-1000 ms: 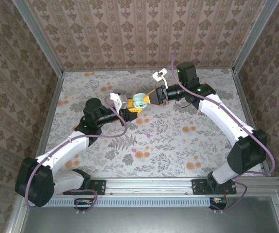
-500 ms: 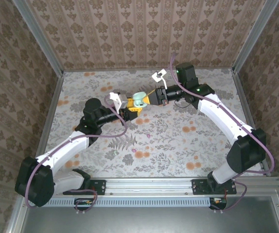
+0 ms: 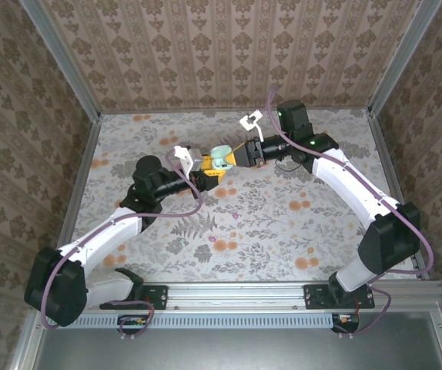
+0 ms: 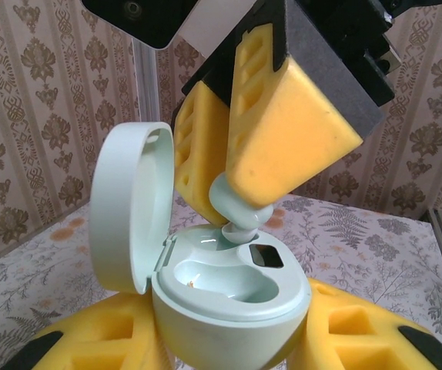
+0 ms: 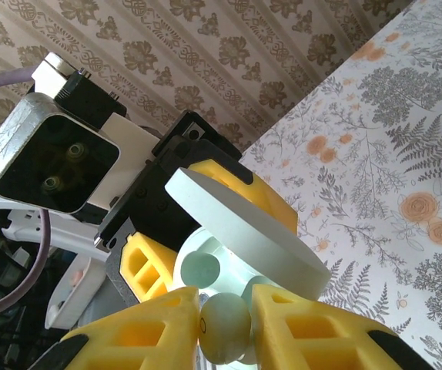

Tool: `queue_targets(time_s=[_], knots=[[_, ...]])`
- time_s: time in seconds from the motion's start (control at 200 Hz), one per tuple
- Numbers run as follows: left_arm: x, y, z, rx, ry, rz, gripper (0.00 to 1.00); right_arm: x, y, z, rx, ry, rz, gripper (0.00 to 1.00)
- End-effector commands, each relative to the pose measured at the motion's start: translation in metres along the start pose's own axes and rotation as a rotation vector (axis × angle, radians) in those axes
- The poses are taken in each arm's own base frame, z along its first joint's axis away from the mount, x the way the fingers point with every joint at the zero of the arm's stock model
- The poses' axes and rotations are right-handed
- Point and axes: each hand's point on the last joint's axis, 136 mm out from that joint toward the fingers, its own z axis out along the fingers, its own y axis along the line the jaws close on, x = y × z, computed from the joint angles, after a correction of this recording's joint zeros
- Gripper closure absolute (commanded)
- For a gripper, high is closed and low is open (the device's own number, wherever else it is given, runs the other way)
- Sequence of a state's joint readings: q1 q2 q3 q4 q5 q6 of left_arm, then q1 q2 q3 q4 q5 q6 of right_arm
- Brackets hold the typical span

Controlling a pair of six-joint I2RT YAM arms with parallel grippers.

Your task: Insert wireless bluetooth earbuds into charging case

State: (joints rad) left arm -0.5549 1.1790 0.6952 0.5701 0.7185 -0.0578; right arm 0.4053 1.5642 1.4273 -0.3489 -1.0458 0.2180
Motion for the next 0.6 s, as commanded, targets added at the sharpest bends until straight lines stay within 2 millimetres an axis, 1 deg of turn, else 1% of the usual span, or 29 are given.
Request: queue_targets(time_s=[0.0, 0.17, 0.255, 0.465, 0.595], knots=[[-0.029, -0.009, 0.000, 0.040, -0.084, 0.059, 0.68, -0.002, -0.010, 0.002, 0.061, 0.001, 0.011, 0.73], [-0.027, -0.009, 0.000, 0.040, -0.083, 0.052, 0.68, -0.008, -0.006, 0.002, 0.044, -0.023, 0.025, 0.77], [-0.029, -0.009, -0.001, 0.039, -0.090, 0.054, 0.68, -0.012, -0.002, 0.003, 0.019, -0.032, 0.036, 0.76], [-0.031, -0.007, -0.001, 0.027, -0.107, 0.053, 0.68, -0.007, -0.016, 0.002, 0.098, -0.027, 0.043, 0.74], [-0.032, -0.007, -0.001, 0.028, -0.109, 0.052, 0.68, -0.009, -0.018, 0.001, 0.119, -0.032, 0.038, 0.72]])
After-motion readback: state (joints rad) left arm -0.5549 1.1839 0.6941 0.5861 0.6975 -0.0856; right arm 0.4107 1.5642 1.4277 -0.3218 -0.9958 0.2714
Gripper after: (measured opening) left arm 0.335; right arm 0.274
